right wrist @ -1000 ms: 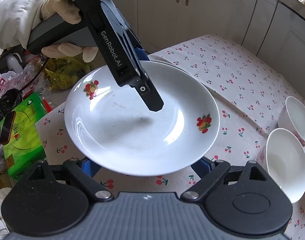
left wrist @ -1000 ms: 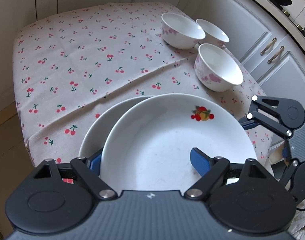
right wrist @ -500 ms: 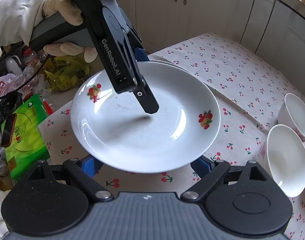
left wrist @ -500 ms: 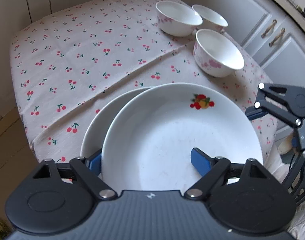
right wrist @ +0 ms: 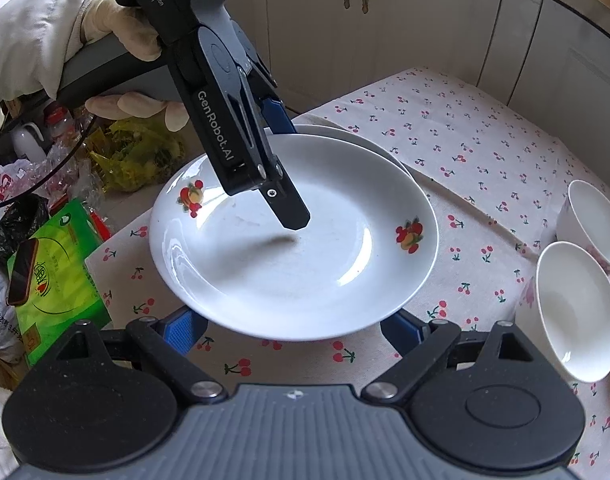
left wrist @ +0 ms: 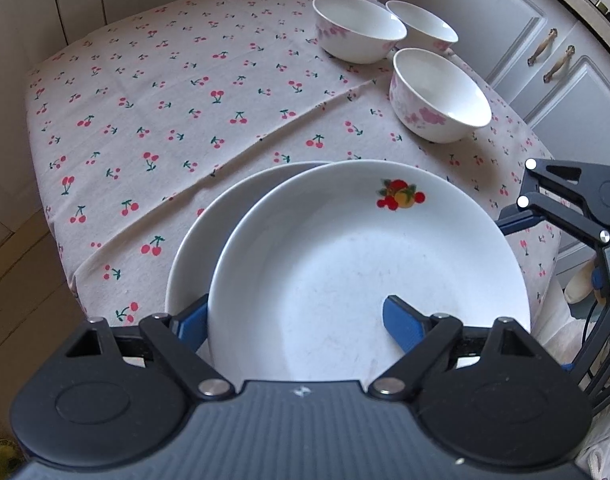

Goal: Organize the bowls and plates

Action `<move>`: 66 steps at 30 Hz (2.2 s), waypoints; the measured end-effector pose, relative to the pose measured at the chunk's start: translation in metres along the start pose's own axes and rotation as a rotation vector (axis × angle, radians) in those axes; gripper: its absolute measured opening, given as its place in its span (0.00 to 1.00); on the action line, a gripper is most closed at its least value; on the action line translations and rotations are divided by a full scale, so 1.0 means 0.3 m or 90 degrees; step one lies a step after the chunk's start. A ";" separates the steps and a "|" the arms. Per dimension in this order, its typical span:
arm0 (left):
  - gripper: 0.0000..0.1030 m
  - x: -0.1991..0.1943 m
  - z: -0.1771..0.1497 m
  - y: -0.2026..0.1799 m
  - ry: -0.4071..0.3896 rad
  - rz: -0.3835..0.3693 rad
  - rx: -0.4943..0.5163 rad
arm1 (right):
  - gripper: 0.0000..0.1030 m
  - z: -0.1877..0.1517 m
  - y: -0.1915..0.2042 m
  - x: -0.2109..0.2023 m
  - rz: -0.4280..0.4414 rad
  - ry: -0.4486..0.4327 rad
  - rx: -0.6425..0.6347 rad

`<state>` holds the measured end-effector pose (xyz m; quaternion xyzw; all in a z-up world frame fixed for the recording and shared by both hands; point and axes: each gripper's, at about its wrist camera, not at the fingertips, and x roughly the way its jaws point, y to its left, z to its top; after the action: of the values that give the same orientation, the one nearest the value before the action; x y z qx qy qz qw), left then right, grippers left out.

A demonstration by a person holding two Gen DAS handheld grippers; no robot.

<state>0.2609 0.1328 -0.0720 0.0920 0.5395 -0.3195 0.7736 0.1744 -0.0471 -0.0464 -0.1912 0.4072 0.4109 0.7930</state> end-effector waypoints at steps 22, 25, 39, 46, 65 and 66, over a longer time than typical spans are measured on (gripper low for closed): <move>0.87 -0.025 -0.014 -0.017 0.013 0.036 0.033 | 0.93 0.023 0.008 0.020 -0.009 0.032 0.011; 0.87 -0.027 -0.014 -0.019 0.014 0.042 0.037 | 0.93 0.037 0.015 0.032 -0.018 0.050 0.011; 0.93 -0.069 -0.053 -0.016 -0.012 0.081 0.031 | 0.96 0.051 0.005 0.021 -0.032 0.034 0.027; 0.94 -0.162 -0.099 -0.182 -0.171 0.169 0.080 | 0.97 -0.041 -0.089 -0.143 -0.057 -0.105 0.088; 0.96 0.097 0.046 -0.613 -0.354 0.206 -0.003 | 0.97 -0.286 -0.537 -0.302 -0.131 -0.211 0.281; 0.96 0.119 0.062 -0.621 -0.354 0.217 0.004 | 0.97 -0.288 -0.553 -0.295 -0.129 -0.212 0.285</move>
<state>0.1724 -0.0353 -0.0587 0.0925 0.2832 -0.1998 0.9335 0.2368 -0.2439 -0.0320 0.0191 0.3308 0.2551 0.9084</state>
